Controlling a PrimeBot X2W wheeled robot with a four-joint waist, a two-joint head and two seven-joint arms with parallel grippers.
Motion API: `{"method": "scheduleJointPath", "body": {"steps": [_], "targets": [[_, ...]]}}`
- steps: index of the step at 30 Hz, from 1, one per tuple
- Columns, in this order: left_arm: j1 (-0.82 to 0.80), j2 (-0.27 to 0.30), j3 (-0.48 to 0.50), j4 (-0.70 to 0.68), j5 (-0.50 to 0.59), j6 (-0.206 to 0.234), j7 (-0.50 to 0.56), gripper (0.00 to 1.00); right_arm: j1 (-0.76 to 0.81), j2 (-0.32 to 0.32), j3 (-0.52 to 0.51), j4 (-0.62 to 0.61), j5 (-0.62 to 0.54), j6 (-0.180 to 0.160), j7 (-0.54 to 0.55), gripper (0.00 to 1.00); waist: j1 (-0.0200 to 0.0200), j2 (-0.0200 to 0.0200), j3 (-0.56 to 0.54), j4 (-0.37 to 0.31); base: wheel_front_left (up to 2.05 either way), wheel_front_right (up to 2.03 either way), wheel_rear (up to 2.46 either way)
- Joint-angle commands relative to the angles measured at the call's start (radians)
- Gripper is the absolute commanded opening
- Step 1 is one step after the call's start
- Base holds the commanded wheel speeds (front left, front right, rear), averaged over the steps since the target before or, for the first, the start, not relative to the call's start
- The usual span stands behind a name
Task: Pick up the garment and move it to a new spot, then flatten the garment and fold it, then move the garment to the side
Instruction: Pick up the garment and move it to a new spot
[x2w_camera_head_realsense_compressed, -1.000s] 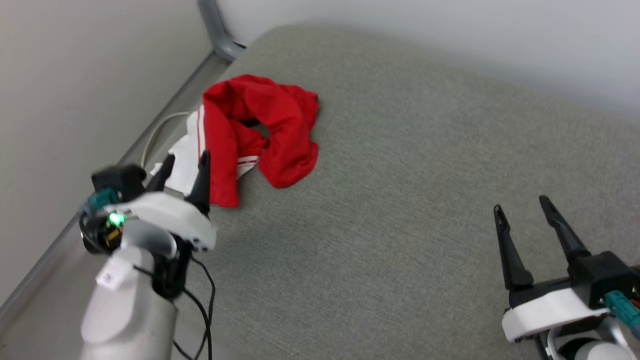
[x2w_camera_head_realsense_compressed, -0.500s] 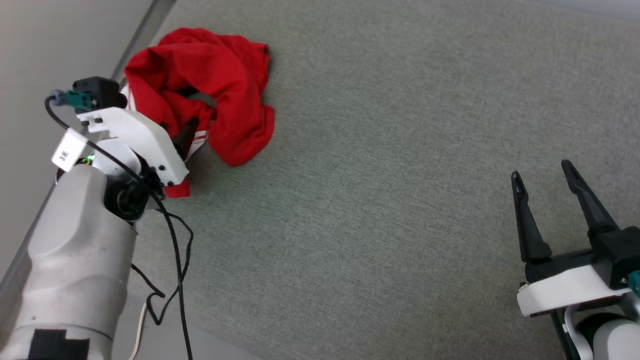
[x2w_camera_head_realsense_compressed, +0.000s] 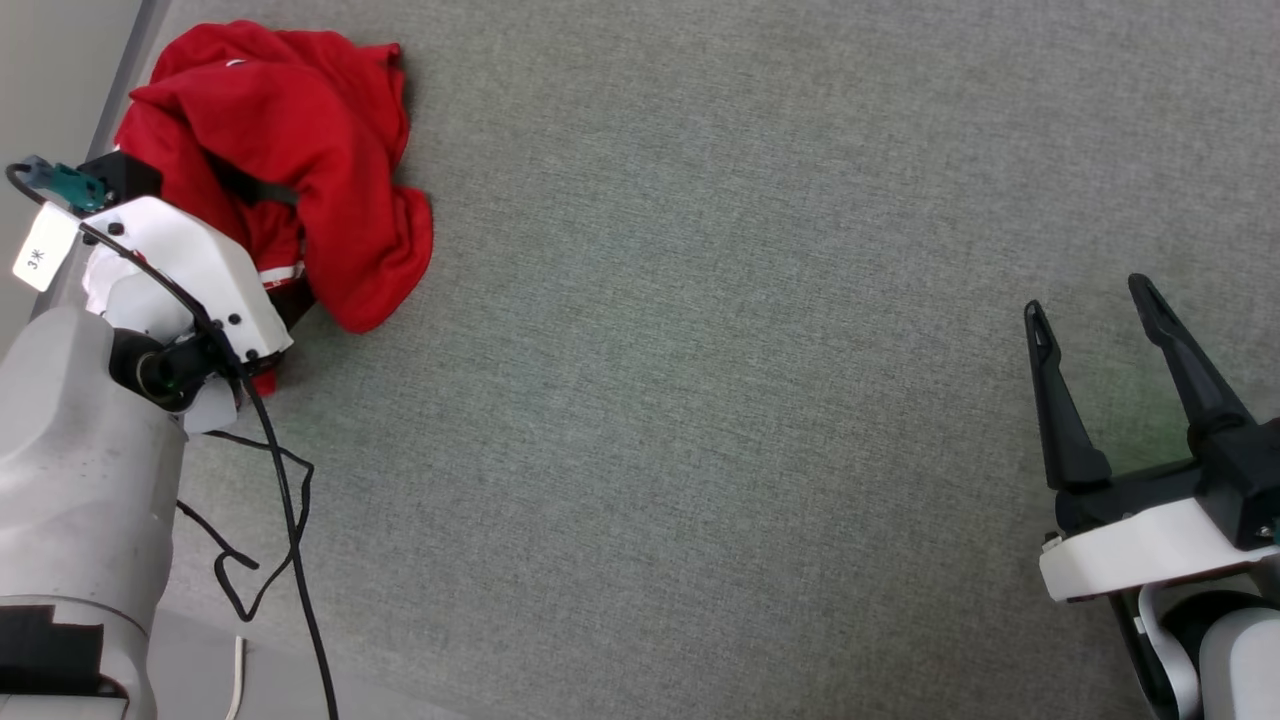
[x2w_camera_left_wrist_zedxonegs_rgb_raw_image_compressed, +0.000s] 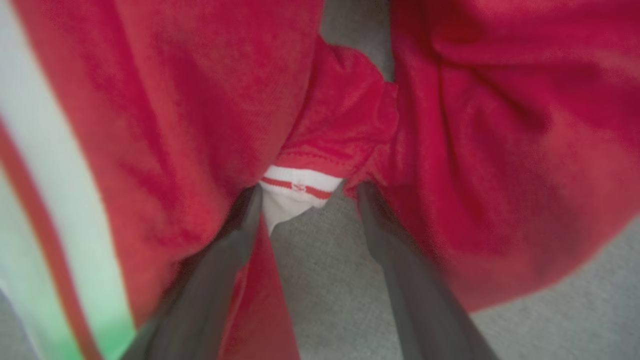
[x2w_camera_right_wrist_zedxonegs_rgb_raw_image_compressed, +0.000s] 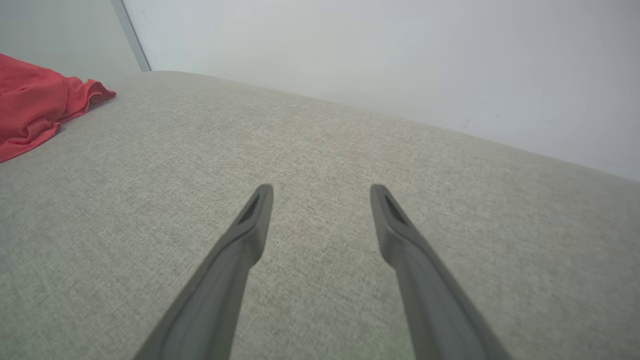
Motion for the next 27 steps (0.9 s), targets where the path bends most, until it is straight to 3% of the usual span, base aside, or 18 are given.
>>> {"method": "scheduleJointPath", "body": {"steps": [1, 2, 3, 4, 9, 15, 16, 21, 27], "targets": [[0.039, -0.052, -0.022, 0.045, -0.004, 0.002, 0.021, 1.00, -0.021, -0.002, -0.001, -0.001, 0.007, -0.001, 0.001, 1.00, 0.0001, -0.0001, 0.006, -0.013, 0.00, 0.00, 0.00], [0.039, -0.055, -0.024, 0.055, -0.008, 0.002, 0.027, 1.00, -0.020, -0.002, -0.001, 0.002, 0.011, -0.001, 0.000, 1.00, 0.0001, -0.0001, 0.004, -0.017, 0.00, 0.00, 0.00], [0.039, -0.054, -0.027, 0.057, -0.004, 0.002, 0.017, 0.42, -0.021, -0.001, -0.003, 0.004, 0.015, -0.001, -0.001, 1.00, 0.0001, -0.0001, 0.003, -0.020, 0.00, 0.00, 0.00], [0.040, -0.055, -0.032, 0.054, -0.003, 0.002, 0.005, 0.00, -0.023, -0.001, -0.003, 0.007, 0.017, -0.001, -0.003, 1.00, 0.0001, -0.0001, -0.001, -0.023, 0.00, 0.00, 0.00], [0.048, -0.031, -0.045, 0.047, -0.007, 0.000, -0.044, 0.00, -0.014, 0.007, -0.014, 0.030, 0.027, -0.001, -0.019, 1.00, 0.0001, -0.0001, -0.040, -0.030, 0.00, 0.00, 0.00], [0.021, 0.039, -0.046, 0.040, 0.039, 0.013, -0.253, 0.00, 0.013, 0.030, -0.021, 0.079, 0.048, -0.001, -0.051, 1.00, 0.0001, -0.0001, -0.138, -0.031, 0.00, 0.00, 0.00], [0.021, 0.039, -0.046, 0.040, 0.039, 0.013, -0.253, 0.00, 0.013, 0.030, -0.021, 0.079, 0.048, -0.001, -0.051, 1.00, 0.0001, -0.0001, -0.138, -0.031, 0.00, 0.00, 0.00], [0.029, 0.047, -0.049, 0.024, 0.074, 0.029, -0.449, 0.00, 0.047, 0.053, -0.041, 0.118, 0.058, -0.001, -0.086, 1.00, 0.0001, -0.0001, -0.241, -0.026, 0.00, 0.00, 0.00], [0.061, 0.019, -0.055, -0.012, 0.102, 0.053, -0.640, 0.00, 0.101, 0.070, -0.062, 0.156, 0.073, -0.001, -0.117, 1.00, 0.0001, -0.0001, -0.363, -0.028, 0.00, 0.00, 0.00]]}}
